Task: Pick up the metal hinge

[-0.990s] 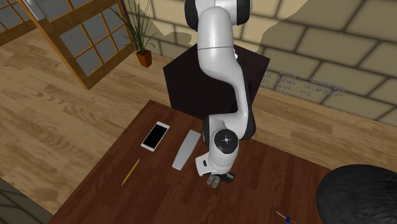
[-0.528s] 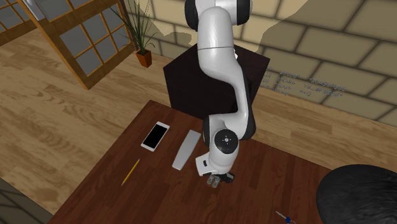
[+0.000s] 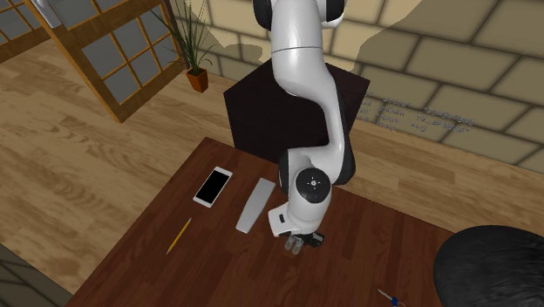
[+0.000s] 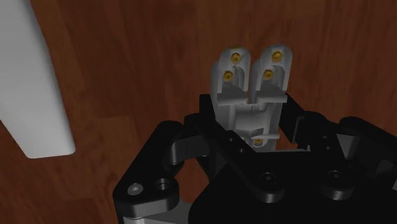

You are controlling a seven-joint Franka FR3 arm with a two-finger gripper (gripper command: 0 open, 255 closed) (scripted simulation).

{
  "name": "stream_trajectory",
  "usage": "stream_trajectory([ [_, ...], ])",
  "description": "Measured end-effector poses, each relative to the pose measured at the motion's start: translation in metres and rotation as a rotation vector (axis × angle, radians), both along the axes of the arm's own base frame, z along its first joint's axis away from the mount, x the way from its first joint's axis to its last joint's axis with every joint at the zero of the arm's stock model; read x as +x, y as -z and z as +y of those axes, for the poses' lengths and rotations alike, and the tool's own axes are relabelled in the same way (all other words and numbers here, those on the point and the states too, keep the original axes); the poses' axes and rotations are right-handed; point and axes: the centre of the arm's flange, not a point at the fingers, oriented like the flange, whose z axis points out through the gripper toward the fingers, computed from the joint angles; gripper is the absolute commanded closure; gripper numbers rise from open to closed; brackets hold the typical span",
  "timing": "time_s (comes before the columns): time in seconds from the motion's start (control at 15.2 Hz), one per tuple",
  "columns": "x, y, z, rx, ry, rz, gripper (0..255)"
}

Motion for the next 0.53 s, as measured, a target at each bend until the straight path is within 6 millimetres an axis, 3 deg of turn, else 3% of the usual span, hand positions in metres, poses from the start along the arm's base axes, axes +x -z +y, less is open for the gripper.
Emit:
stream_trajectory([
  [0.53, 0.001, -0.040, 0.000, 0.000, 0.000, 0.000, 255],
])
